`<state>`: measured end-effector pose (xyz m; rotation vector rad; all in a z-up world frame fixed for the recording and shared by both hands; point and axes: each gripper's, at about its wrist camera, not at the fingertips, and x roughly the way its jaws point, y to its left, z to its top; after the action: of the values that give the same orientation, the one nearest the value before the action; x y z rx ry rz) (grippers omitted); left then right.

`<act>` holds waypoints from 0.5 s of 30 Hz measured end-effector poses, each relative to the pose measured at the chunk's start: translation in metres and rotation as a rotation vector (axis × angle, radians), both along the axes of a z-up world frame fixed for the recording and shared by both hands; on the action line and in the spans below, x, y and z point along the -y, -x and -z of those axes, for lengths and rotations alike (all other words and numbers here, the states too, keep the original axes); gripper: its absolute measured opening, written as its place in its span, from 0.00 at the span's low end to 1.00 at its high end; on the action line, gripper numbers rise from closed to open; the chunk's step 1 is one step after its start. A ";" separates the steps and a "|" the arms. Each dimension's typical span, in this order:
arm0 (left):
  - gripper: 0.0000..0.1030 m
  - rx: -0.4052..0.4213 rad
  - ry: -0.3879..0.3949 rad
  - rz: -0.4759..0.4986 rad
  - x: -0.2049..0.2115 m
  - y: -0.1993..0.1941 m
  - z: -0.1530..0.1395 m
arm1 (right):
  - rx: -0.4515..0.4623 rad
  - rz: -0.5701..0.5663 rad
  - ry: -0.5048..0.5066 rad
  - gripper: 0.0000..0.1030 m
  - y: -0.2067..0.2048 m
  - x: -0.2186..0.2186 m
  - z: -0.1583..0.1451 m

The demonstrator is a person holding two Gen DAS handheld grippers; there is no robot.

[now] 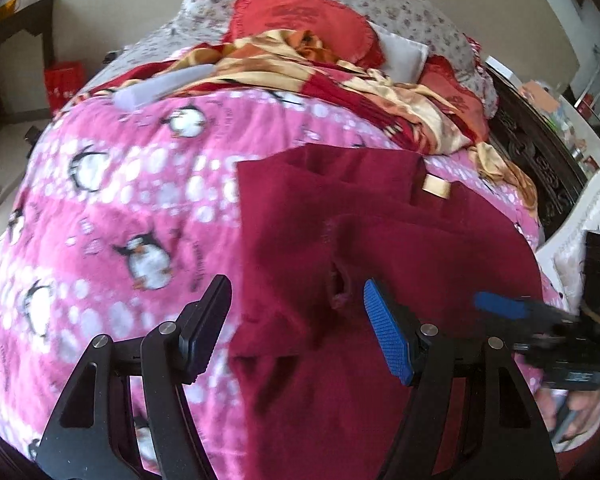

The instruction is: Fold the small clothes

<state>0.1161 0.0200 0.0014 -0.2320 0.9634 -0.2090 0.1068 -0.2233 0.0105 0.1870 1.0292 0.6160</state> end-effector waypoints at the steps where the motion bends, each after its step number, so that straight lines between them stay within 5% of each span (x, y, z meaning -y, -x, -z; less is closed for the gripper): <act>1: 0.67 -0.005 -0.005 0.010 0.006 -0.003 0.002 | 0.027 0.029 0.018 0.61 0.009 0.019 -0.009; 8: 0.63 -0.026 -0.043 0.063 0.048 -0.025 0.021 | 0.079 0.274 0.061 0.61 0.046 0.130 -0.034; 11: 0.41 -0.029 -0.086 0.107 0.068 -0.032 0.026 | 0.041 0.376 0.061 0.61 0.053 0.172 -0.030; 14: 0.08 -0.008 -0.143 0.140 0.080 -0.034 0.023 | 0.013 0.439 0.041 0.61 0.058 0.194 -0.023; 15: 0.08 -0.003 -0.150 0.148 0.081 -0.034 0.020 | 0.011 0.450 0.037 0.61 0.058 0.197 -0.022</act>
<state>0.1501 -0.0605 -0.0186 -0.0227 0.9952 -0.2708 0.0491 -0.4204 0.0323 0.3700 0.9463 0.1893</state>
